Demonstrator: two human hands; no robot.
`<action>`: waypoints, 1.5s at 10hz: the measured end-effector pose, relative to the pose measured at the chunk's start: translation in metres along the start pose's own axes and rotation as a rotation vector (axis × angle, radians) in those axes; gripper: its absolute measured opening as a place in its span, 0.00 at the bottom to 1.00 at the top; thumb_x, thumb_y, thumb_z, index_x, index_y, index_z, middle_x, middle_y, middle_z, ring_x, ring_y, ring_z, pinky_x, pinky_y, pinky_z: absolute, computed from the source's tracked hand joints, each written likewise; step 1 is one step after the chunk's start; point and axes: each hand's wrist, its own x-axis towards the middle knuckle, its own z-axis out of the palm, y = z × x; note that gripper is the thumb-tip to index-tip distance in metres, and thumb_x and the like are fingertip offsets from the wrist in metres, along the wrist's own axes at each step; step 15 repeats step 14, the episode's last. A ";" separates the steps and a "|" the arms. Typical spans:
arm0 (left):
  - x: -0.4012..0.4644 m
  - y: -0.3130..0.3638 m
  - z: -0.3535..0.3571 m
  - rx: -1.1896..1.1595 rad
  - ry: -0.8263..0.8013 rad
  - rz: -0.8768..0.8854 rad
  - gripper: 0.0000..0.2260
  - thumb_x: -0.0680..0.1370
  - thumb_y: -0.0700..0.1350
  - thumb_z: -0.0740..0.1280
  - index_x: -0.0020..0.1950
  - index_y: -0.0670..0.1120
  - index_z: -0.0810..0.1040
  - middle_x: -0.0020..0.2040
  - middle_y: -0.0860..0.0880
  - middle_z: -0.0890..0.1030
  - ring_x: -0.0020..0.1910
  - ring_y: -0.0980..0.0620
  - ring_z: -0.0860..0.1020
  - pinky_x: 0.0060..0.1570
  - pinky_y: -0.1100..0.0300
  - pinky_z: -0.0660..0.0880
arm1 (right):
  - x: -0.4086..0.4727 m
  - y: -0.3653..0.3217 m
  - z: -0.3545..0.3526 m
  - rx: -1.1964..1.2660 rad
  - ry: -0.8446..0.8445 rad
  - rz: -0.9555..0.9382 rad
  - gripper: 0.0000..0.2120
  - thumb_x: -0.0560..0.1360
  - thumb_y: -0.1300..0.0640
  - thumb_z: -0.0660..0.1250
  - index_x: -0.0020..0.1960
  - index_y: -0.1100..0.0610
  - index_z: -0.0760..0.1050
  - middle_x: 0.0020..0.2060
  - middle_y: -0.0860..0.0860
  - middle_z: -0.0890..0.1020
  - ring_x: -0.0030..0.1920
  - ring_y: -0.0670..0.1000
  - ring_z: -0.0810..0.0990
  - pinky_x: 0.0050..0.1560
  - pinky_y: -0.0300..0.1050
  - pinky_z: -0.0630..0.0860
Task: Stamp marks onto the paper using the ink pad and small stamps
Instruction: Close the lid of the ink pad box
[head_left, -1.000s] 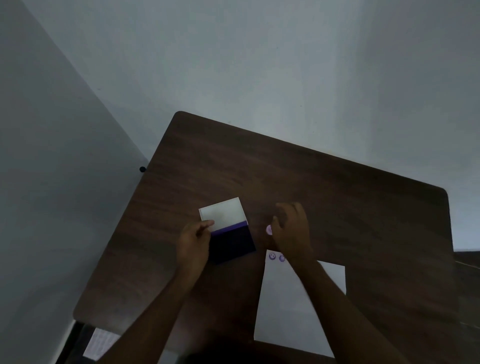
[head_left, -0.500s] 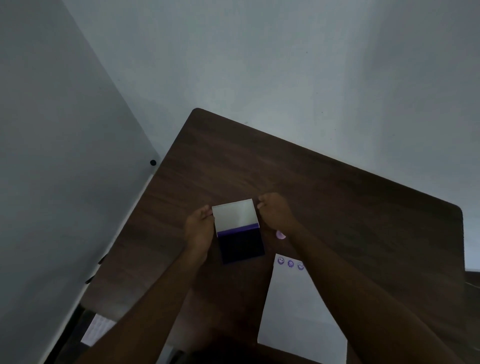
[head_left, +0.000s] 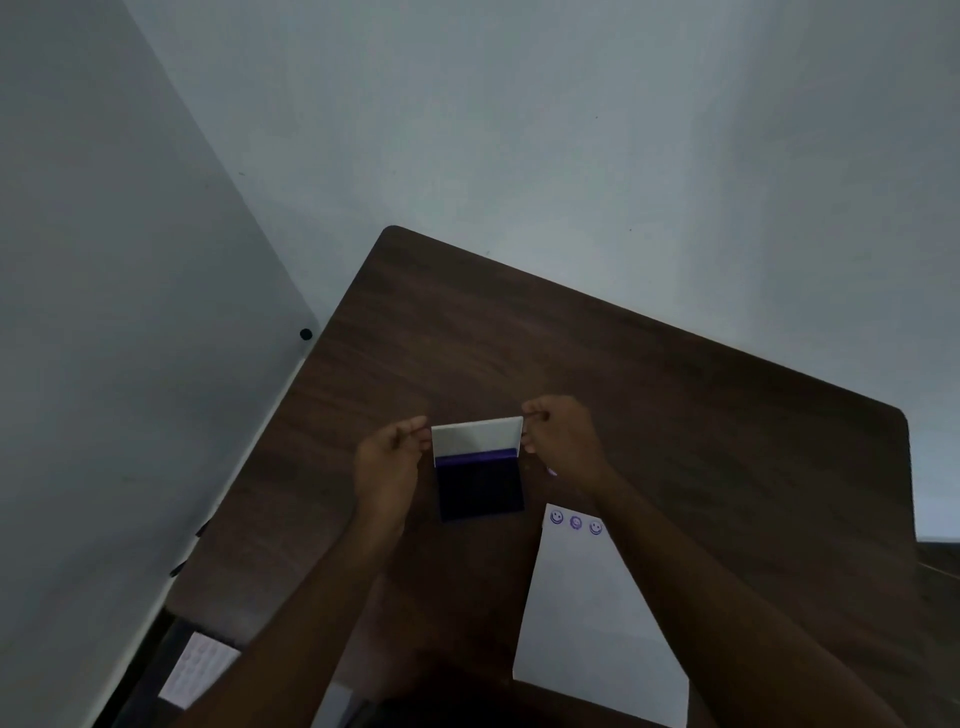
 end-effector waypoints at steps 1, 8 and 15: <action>-0.008 -0.006 -0.004 0.002 -0.002 -0.006 0.11 0.79 0.37 0.60 0.55 0.45 0.81 0.46 0.50 0.83 0.46 0.55 0.82 0.43 0.64 0.77 | -0.009 0.008 0.002 0.016 0.046 0.028 0.09 0.76 0.62 0.62 0.54 0.58 0.78 0.48 0.56 0.83 0.47 0.52 0.83 0.51 0.52 0.81; -0.021 -0.048 -0.004 0.271 -0.020 -0.120 0.04 0.69 0.46 0.74 0.34 0.50 0.84 0.33 0.50 0.84 0.35 0.52 0.83 0.44 0.53 0.81 | -0.030 0.039 0.042 -0.141 0.025 0.167 0.07 0.74 0.65 0.65 0.48 0.62 0.81 0.50 0.56 0.83 0.47 0.51 0.83 0.49 0.44 0.81; -0.008 -0.054 -0.001 0.442 -0.035 -0.083 0.06 0.71 0.49 0.72 0.35 0.49 0.83 0.33 0.52 0.84 0.35 0.53 0.82 0.44 0.53 0.81 | -0.032 0.023 0.044 -0.404 -0.071 0.178 0.11 0.76 0.61 0.62 0.58 0.60 0.75 0.57 0.57 0.79 0.61 0.55 0.76 0.66 0.52 0.71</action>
